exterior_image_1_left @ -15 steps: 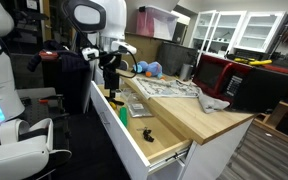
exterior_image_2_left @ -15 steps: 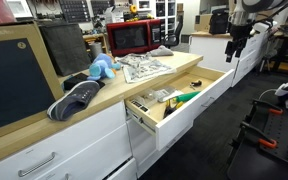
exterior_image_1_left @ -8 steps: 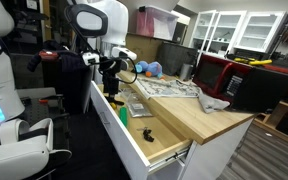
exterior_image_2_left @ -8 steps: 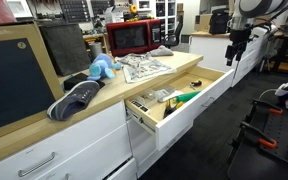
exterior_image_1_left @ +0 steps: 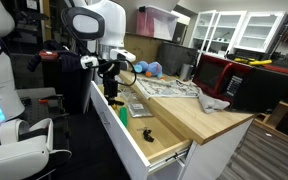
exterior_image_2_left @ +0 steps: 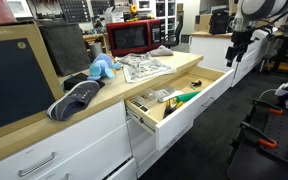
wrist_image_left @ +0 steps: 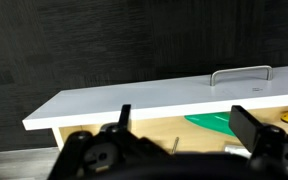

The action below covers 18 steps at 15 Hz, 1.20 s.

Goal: Close the drawer fully

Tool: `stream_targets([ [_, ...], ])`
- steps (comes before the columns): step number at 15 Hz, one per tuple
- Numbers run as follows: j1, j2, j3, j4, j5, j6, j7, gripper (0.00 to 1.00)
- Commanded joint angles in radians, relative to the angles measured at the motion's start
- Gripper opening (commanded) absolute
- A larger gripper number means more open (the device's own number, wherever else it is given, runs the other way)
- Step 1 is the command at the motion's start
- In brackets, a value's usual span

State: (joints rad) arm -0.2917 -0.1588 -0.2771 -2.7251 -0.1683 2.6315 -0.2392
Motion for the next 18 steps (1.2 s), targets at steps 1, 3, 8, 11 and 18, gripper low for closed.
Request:
stream_targets([
  [1,0.004,0.028,-0.037,-0.039,0.060,0.097,-0.041,1.00],
  [3,0.020,0.058,-0.057,-0.048,0.145,0.111,-0.094,1.00],
  [8,0.044,0.158,-0.064,-0.049,0.377,0.181,-0.271,1.00],
  [11,0.048,0.231,-0.042,-0.036,0.523,0.260,-0.397,0.68],
  [18,0.010,0.371,0.102,0.027,0.888,0.356,-0.679,0.13],
])
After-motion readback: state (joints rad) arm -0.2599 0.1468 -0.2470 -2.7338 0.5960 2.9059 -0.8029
